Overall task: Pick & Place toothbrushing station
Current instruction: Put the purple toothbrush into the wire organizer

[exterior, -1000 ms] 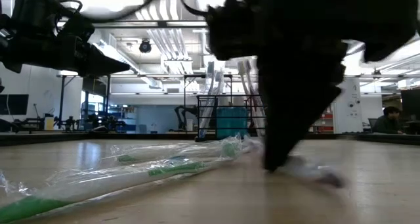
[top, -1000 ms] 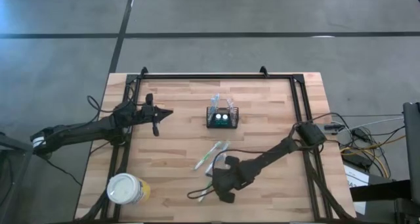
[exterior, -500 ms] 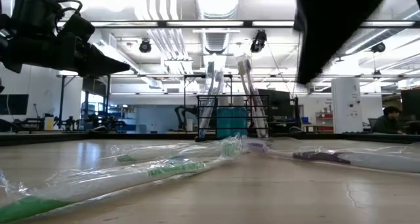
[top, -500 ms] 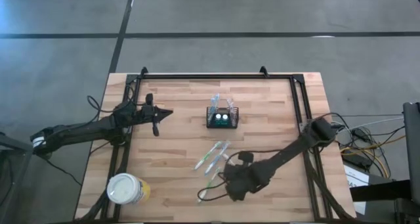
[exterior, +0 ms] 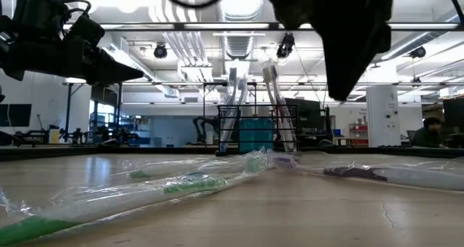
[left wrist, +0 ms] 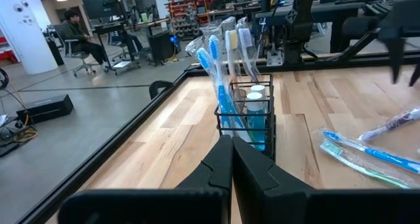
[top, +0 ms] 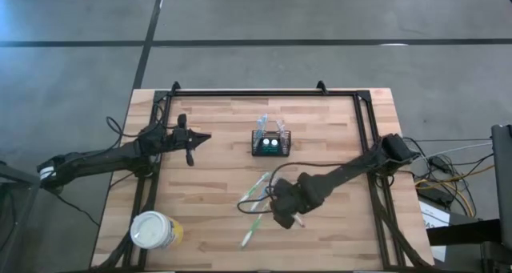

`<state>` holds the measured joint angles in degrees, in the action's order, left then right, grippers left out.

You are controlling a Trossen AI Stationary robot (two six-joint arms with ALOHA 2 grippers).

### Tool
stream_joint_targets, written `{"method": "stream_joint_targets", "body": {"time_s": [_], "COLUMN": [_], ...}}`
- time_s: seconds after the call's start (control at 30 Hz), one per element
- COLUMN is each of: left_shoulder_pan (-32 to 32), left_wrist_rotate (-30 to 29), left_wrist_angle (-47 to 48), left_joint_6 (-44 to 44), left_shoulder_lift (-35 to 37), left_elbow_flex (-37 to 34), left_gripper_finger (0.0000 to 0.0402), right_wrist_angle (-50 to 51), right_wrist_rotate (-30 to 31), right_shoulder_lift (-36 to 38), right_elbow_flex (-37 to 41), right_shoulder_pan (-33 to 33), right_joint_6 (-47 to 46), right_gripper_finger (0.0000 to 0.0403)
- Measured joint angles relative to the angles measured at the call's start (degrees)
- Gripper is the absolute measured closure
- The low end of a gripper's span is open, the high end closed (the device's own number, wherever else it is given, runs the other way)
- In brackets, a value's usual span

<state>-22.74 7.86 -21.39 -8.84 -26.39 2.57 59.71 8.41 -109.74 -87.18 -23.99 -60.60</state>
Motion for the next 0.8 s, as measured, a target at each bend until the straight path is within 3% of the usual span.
{"method": "stream_joint_targets", "body": {"time_s": [0.2,0.33,0.63,0.8], "left_shoulder_pan": [0.00,0.00,0.04,0.04], "left_wrist_rotate": [0.00,0.04,0.15,0.15], "left_wrist_angle": [0.00,0.02,0.26,0.26], "left_joint_6": [0.11,0.11,0.32,0.31], "left_shoulder_lift": [0.00,0.00,-0.07,-0.07], "left_elbow_flex": [-0.02,-0.02,-0.02,-0.02], "left_gripper_finger": [0.0394,0.0394,0.0394,0.0394], "right_wrist_angle": [-0.85,-1.27,-3.53,-4.03], "right_wrist_rotate": [-2.99,-5.02,-6.27,-9.86], "right_shoulder_lift": [-2.62,-4.67,-8.46,-11.19], "right_elbow_flex": [0.04,0.09,0.26,0.34], "right_shoulder_pan": [1.82,2.61,3.99,5.01], "right_joint_6": [-0.22,-0.50,1.46,3.78], "right_gripper_finger": [0.0227,0.0193,0.0182,0.0189]}}
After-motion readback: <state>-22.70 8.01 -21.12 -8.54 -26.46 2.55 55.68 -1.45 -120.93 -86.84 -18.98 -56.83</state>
